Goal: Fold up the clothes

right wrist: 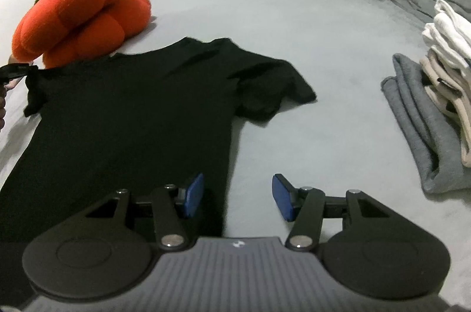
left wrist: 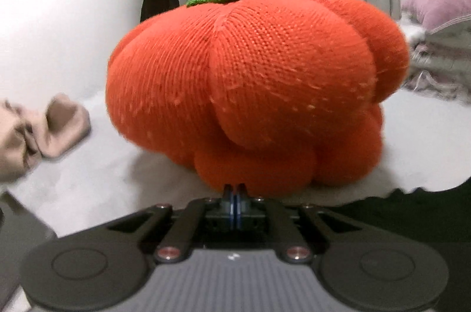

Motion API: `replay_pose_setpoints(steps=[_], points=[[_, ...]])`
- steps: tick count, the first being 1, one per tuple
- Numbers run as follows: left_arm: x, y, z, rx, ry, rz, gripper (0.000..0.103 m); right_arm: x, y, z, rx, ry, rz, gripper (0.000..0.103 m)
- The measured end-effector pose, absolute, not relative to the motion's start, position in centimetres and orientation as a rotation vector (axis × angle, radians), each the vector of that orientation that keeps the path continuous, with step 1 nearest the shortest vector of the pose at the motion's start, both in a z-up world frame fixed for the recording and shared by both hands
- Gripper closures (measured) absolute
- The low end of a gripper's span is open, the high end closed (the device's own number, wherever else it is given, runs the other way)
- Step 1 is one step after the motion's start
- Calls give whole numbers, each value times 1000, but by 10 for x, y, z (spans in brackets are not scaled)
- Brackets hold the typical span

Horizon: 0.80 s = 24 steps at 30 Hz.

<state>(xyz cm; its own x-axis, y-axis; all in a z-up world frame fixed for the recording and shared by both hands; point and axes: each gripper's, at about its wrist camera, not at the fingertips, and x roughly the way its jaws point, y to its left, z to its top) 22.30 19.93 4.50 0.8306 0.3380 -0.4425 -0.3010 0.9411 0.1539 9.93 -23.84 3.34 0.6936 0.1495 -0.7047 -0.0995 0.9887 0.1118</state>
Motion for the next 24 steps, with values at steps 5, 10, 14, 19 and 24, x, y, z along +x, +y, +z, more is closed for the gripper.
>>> replay_pose_setpoints(steps=[5, 10, 14, 19, 24], points=[[240, 207, 18, 162, 549, 372, 101, 104, -249, 34, 81, 773, 116, 47], [215, 227, 34, 20, 560, 286, 97, 123, -275, 41, 118, 716, 106, 47], [194, 227, 56, -26, 566, 219, 62, 166, -314, 39, 394, 728, 86, 47], [181, 218, 49, -97, 614, 159, 59, 206, -333, 19, 652, 786, 44, 49], [189, 199, 24, -66, 680, 138, 60, 225, -322, 15, 591, 814, 7, 95]])
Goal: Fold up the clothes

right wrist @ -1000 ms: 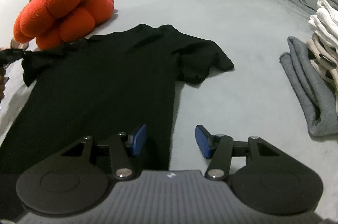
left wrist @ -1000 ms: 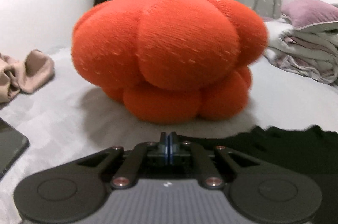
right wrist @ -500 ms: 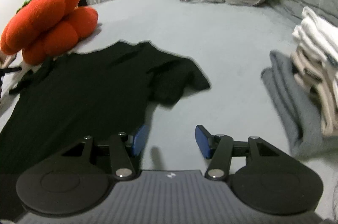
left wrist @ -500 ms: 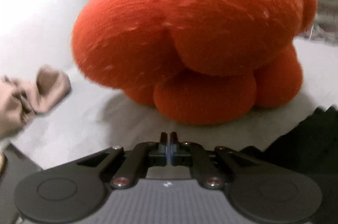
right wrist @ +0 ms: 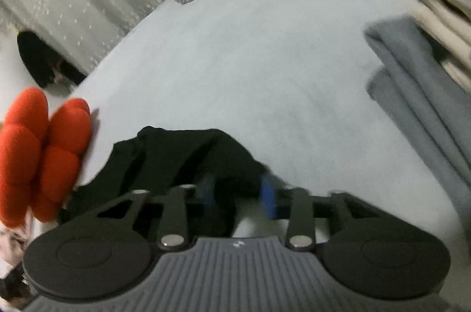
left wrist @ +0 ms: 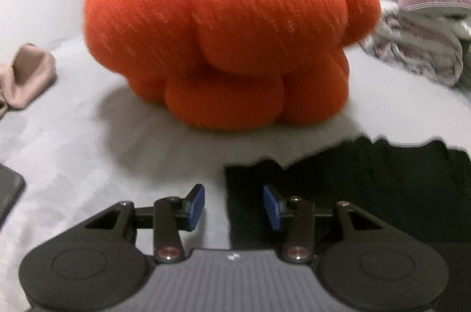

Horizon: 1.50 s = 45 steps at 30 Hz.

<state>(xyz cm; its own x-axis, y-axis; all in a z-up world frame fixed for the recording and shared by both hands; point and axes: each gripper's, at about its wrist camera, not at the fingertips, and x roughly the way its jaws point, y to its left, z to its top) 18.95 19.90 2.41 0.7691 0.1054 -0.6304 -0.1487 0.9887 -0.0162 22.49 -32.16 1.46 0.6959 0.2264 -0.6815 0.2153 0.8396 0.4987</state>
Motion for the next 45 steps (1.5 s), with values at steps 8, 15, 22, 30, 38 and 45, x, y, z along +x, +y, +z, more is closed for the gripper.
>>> replay_pose_setpoints(steps=[8, 15, 22, 30, 38, 45], points=[[193, 206, 24, -54, 610, 268, 102, 219, -303, 64, 171, 550, -67, 95], [193, 228, 18, -68, 625, 347, 102, 231, -291, 49, -55, 575, -185, 95], [191, 236, 27, -47, 643, 373, 77, 237, -298, 16, -56, 699, -140, 87], [182, 196, 65, 56, 543, 124, 72, 249, -271, 54, -94, 579, 93, 85], [243, 116, 44, 263, 543, -67, 61, 303, -223, 37, -187, 658, 357, 84], [264, 103, 19, 356, 565, 49, 103, 323, -209, 16, -279, 712, 427, 97]])
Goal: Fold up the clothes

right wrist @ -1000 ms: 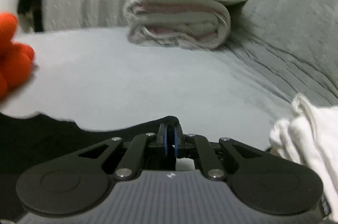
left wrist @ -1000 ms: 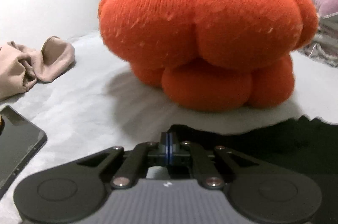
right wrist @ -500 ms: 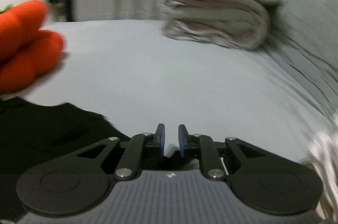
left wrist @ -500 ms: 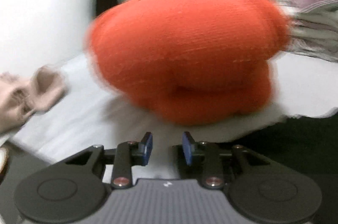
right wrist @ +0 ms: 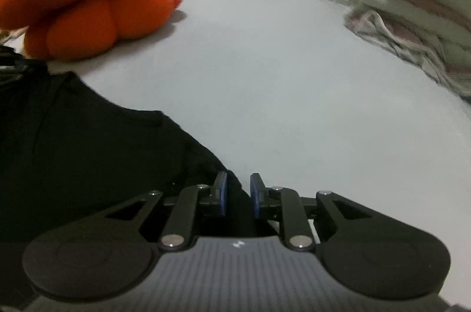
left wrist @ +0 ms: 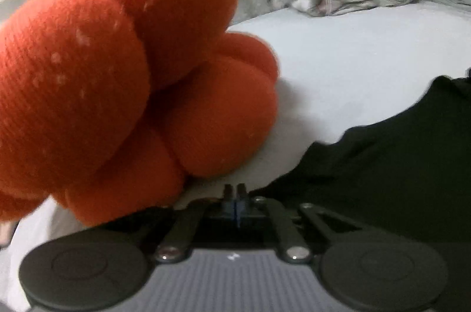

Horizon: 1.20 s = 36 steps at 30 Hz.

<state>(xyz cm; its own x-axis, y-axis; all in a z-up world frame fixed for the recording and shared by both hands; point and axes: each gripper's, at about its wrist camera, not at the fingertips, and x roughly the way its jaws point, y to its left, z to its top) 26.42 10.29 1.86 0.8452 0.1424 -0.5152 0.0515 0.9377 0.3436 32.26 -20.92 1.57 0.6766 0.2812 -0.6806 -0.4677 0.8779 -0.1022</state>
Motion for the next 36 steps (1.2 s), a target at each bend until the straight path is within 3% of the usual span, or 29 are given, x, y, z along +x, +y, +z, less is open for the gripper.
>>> replay_pose_setpoints(steps=[7, 14, 17, 18, 19, 20, 21, 26, 31, 35, 36], points=[[253, 88, 28, 497, 370, 181, 103, 308, -213, 37, -221, 512, 334, 100], [269, 72, -3, 684, 497, 226, 98, 324, -186, -9, -359, 612, 178, 97], [262, 81, 15, 623, 472, 253, 95, 319, -199, 4, -244, 602, 130, 69], [256, 84, 24, 603, 454, 253, 89, 314, -204, 11, -220, 581, 119, 60], [248, 86, 31, 597, 441, 251, 81, 304, -210, 20, -205, 552, 107, 59], [238, 86, 37, 606, 428, 246, 66, 292, -217, 28, -193, 537, 94, 59], [226, 87, 43, 617, 415, 242, 64, 281, -223, 36, -181, 522, 82, 58], [152, 101, 73, 531, 473, 177, 66, 204, -260, 62, -49, 556, 59, 57], [57, 121, 87, 291, 642, 92, 66, 104, -288, 75, 173, 647, 166, 57], [-23, 119, 104, 133, 695, 41, 65, 17, -296, 108, 261, 576, 248, 56], [-43, 119, 109, 87, 706, 27, 65, -8, -297, 116, 273, 552, 271, 51]])
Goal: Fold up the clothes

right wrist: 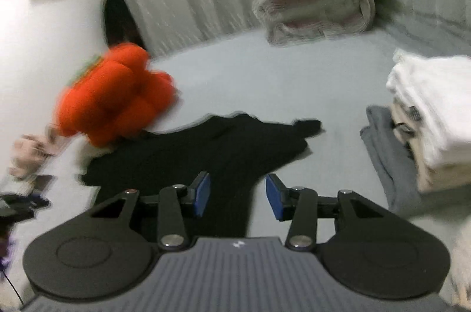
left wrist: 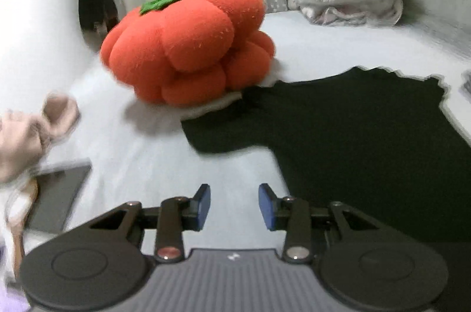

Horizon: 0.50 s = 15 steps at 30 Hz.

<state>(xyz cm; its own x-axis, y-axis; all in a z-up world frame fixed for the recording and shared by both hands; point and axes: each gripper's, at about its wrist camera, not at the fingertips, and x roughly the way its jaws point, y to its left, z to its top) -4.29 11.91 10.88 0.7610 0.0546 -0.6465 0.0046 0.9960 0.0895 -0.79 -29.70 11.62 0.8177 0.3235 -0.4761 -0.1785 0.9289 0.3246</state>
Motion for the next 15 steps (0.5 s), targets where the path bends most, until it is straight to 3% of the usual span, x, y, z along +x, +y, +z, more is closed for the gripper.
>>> replay_pose_setpoints(steps=[2, 7, 15], points=[[-83, 119, 111, 0, 740, 23, 65, -52, -298, 122, 288, 551, 294, 46], [-141, 103, 85, -78, 822, 20, 65, -127, -299, 105, 359, 641, 276, 45], [-174, 91, 52, -95, 869, 86, 65, -165, -294, 58, 476, 893, 102, 45]])
